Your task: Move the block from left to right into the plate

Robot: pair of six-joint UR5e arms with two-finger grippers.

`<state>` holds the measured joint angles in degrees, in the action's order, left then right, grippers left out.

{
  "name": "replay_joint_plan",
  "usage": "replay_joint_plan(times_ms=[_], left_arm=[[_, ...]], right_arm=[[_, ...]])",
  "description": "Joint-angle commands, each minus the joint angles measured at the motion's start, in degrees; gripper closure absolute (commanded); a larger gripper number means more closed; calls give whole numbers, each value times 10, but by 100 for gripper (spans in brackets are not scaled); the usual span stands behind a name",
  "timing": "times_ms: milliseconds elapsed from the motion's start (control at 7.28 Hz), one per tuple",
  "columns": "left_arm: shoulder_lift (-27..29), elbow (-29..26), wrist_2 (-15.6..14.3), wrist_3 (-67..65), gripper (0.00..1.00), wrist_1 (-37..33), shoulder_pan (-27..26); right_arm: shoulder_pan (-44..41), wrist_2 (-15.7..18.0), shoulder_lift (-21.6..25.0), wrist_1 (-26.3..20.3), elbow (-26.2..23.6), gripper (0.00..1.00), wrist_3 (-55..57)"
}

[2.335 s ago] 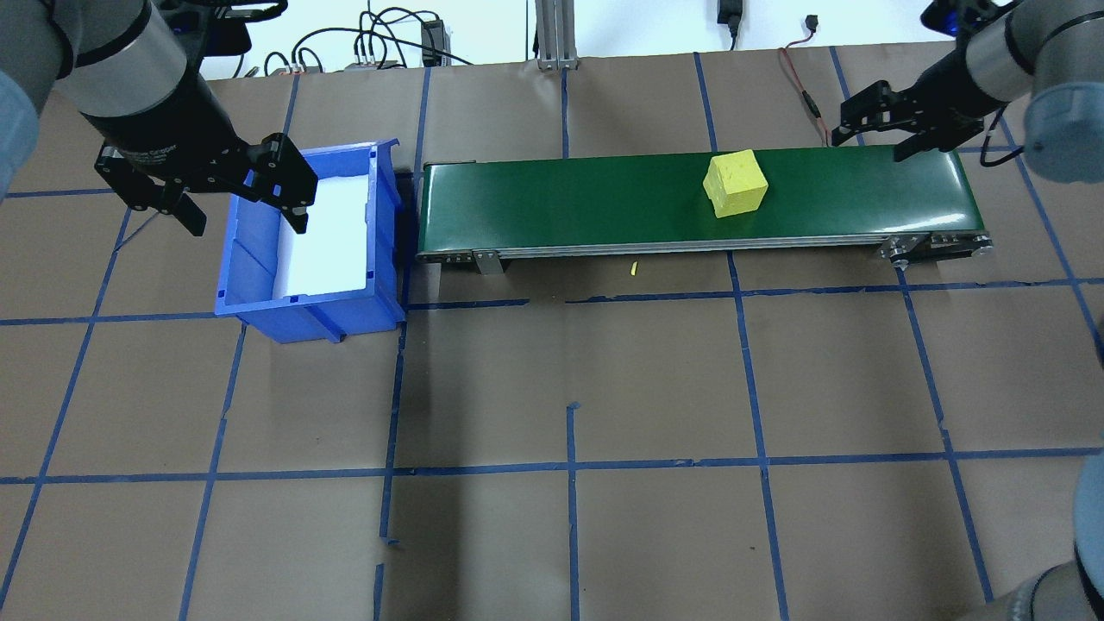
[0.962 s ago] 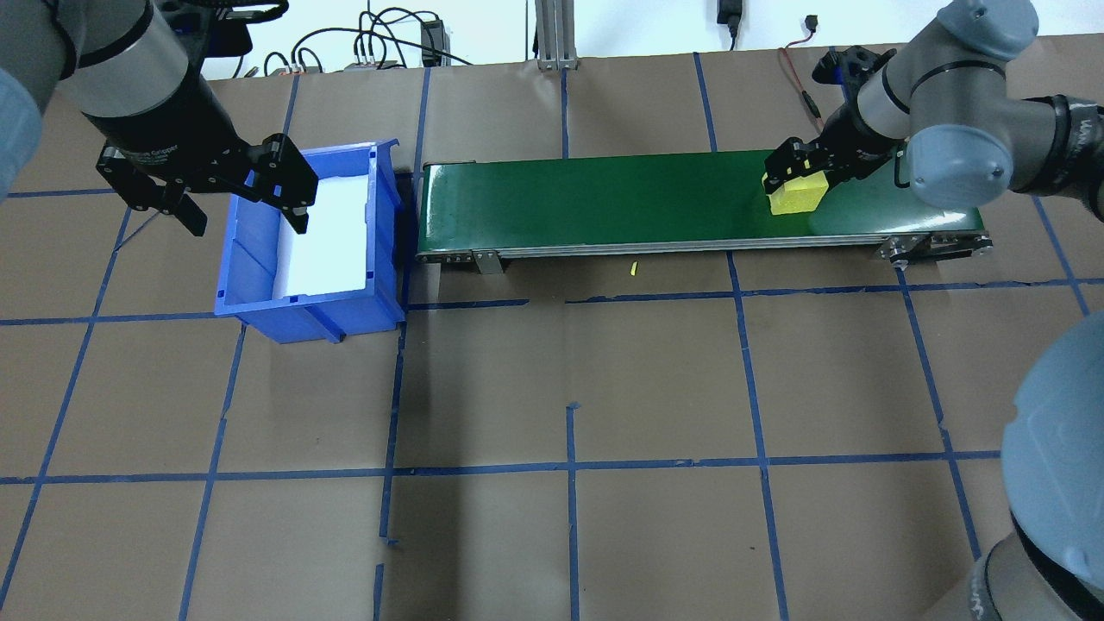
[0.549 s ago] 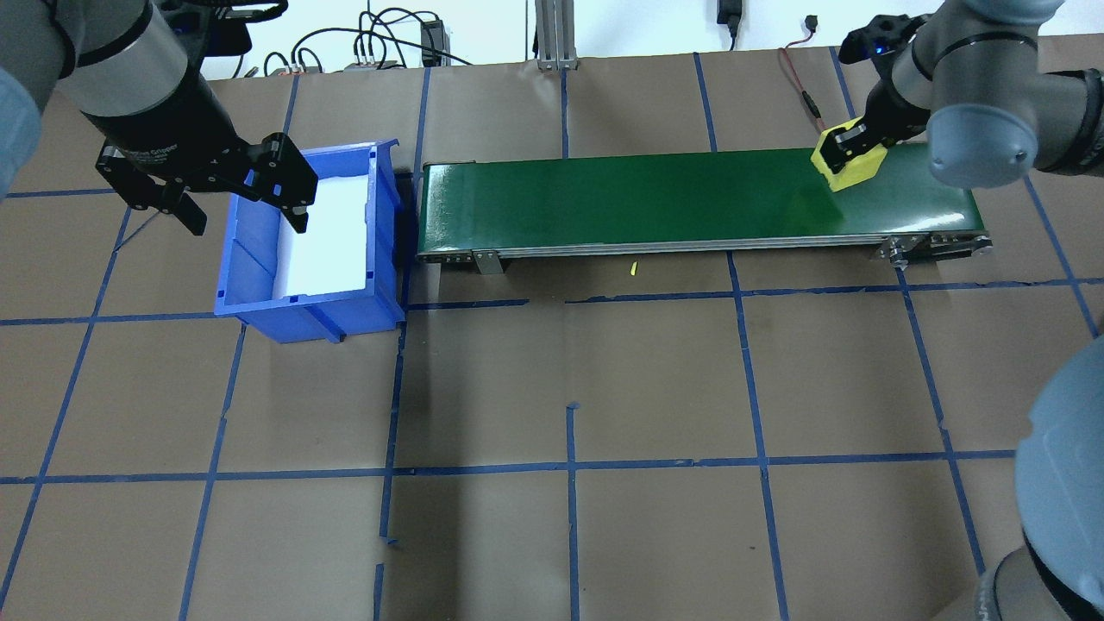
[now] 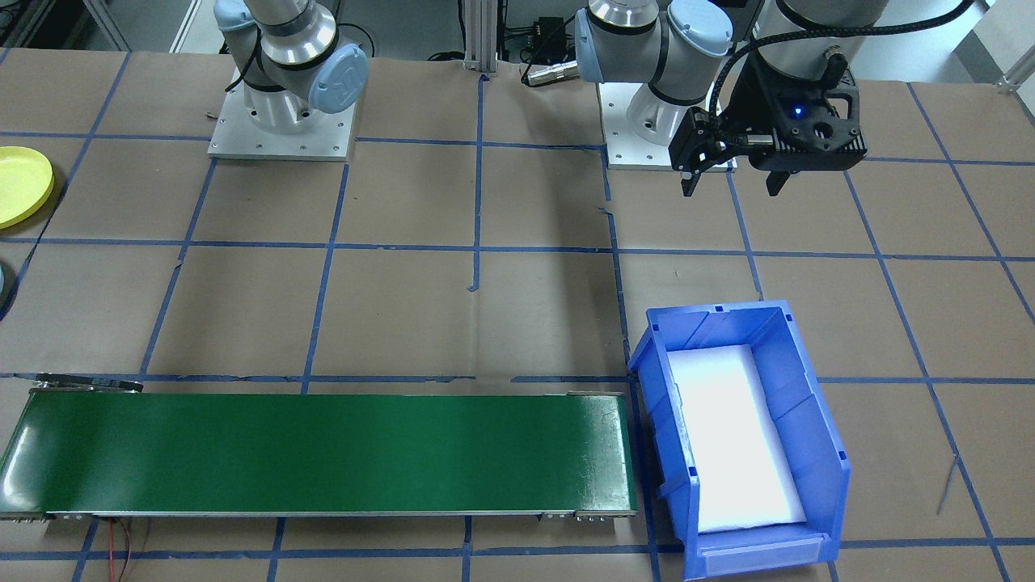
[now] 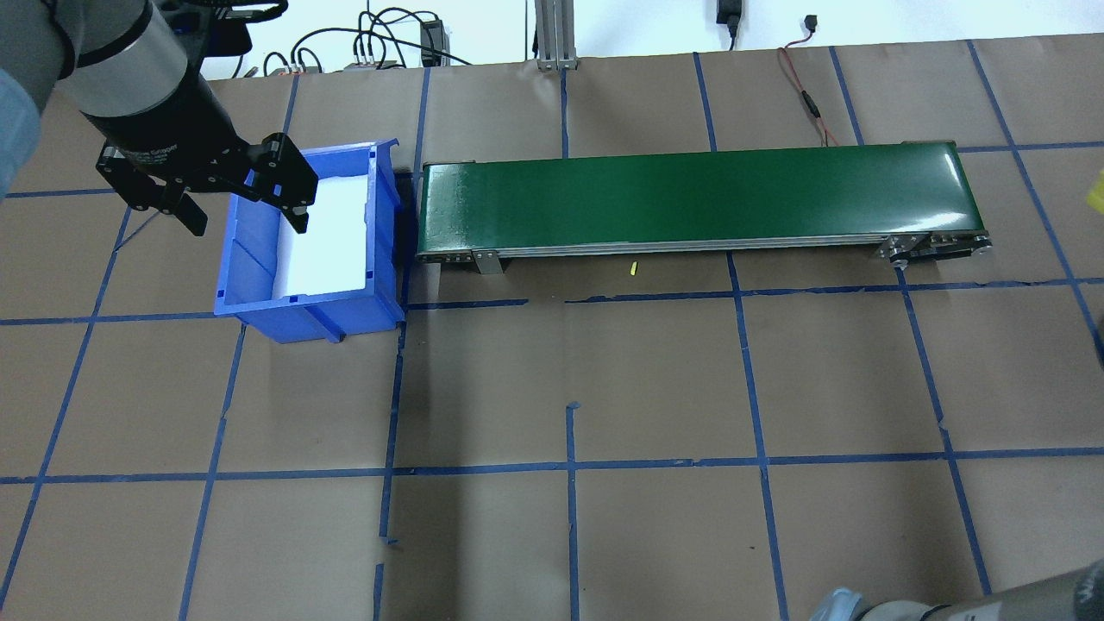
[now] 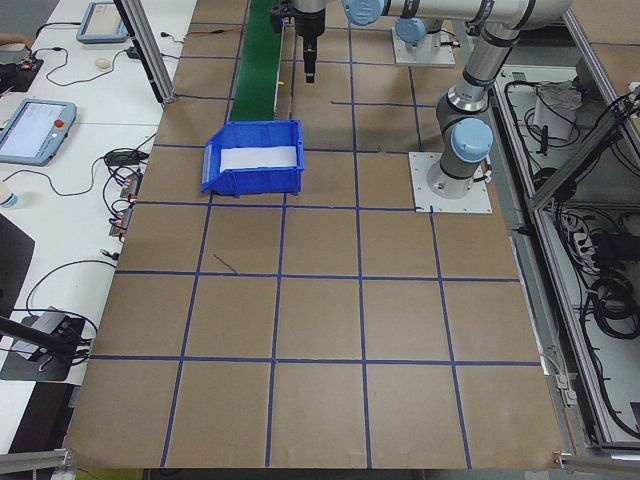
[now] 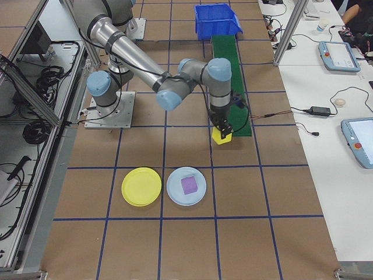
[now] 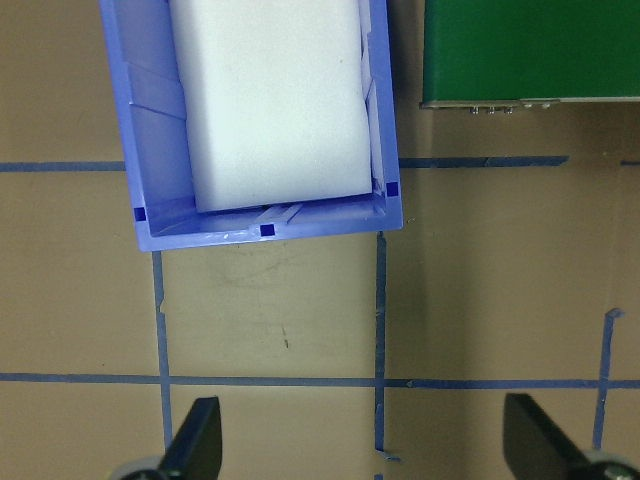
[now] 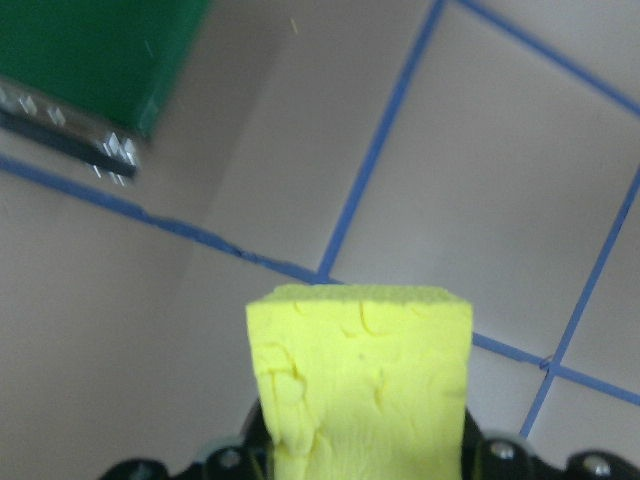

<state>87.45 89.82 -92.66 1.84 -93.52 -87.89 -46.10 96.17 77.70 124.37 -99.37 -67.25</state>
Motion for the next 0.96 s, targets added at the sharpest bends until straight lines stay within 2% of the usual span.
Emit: replay_joint_plan(times_ms=[0, 275, 412, 549, 687, 824], left_arm=[[0, 0, 1, 0, 0, 0, 0], [0, 0, 0, 0, 0, 0, 0], [-1, -1, -1, 0, 0, 0, 0], [-1, 0, 0, 0, 0, 0, 0], [-1, 0, -1, 0, 0, 0, 0], [-1, 0, 0, 0, 0, 0, 0]], right_arm=[[207, -5, 18, -4, -73, 76, -120], [297, -5, 18, 5, -143, 76, -137], [314, -6, 18, 5, -158, 75, -126], [316, -7, 18, 6, -166, 70, -111], [315, -39, 13, 6, -171, 17, -111], [314, -47, 11, 6, -170, 0, -116]])
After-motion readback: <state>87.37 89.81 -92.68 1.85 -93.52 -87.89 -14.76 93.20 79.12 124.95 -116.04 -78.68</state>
